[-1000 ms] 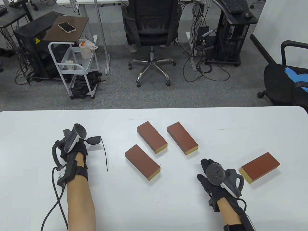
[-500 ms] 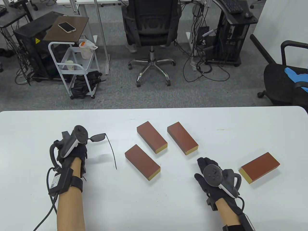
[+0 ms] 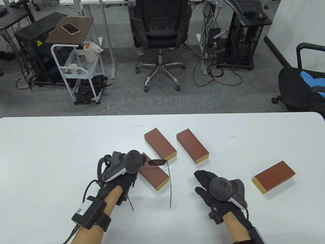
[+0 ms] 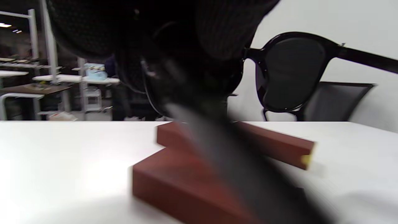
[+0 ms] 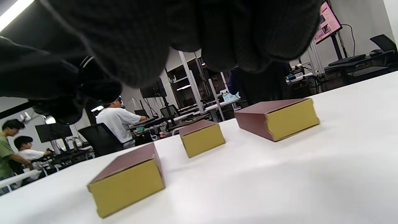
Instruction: Slide to open storage boxes and store sunglasses
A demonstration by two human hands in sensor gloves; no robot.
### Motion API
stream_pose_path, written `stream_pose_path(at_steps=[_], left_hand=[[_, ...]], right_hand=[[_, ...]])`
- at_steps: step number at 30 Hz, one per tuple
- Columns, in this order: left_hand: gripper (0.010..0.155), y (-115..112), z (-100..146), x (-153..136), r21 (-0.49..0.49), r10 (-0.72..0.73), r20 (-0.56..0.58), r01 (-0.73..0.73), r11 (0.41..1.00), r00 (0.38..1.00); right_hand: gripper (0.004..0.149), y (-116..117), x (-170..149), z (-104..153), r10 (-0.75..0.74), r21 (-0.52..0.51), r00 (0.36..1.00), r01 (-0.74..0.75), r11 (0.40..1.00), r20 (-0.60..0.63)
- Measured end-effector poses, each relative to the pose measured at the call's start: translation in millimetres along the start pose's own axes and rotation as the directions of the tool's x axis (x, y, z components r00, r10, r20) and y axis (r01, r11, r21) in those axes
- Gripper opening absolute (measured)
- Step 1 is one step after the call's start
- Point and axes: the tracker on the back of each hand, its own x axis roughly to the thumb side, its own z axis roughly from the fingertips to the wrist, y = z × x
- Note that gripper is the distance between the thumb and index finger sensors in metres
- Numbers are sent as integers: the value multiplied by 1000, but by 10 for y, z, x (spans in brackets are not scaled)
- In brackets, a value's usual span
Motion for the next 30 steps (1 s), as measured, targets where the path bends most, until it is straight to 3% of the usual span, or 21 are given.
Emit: stream_pose_path(at_steps=[5, 12, 18, 23, 25, 27, 30], left_hand=[[45, 83, 49, 462, 37, 21, 106, -25, 999, 994], [45, 119, 125, 799, 26, 34, 161, -39, 999, 986], [45, 107, 133, 854, 12, 72, 188, -76, 997, 980], [46, 120, 106, 760, -41, 286, 127, -283, 958, 950], [45, 123, 93, 674, -46, 435, 94, -432, 901, 896], [46, 93, 81, 527, -42, 632, 71, -631, 774, 771], [50, -11, 93, 342, -50, 875, -8, -874, 483, 483]], right_hand=[[62, -56, -38, 22, -184, -39, 982, 182, 983, -40], [60, -126, -116, 39, -404, -105, 914, 399, 911, -29], [45, -168, -181, 56, -538, -191, 843, 524, 830, -20], [41, -216, -221, 76, -582, -291, 812, 548, 784, -37], [41, -231, -223, 95, -597, -332, 800, 550, 766, -53], [41, -265, -203, 119, -636, -396, 769, 567, 722, -60], [42, -273, -194, 146, -637, -441, 766, 543, 715, -90]])
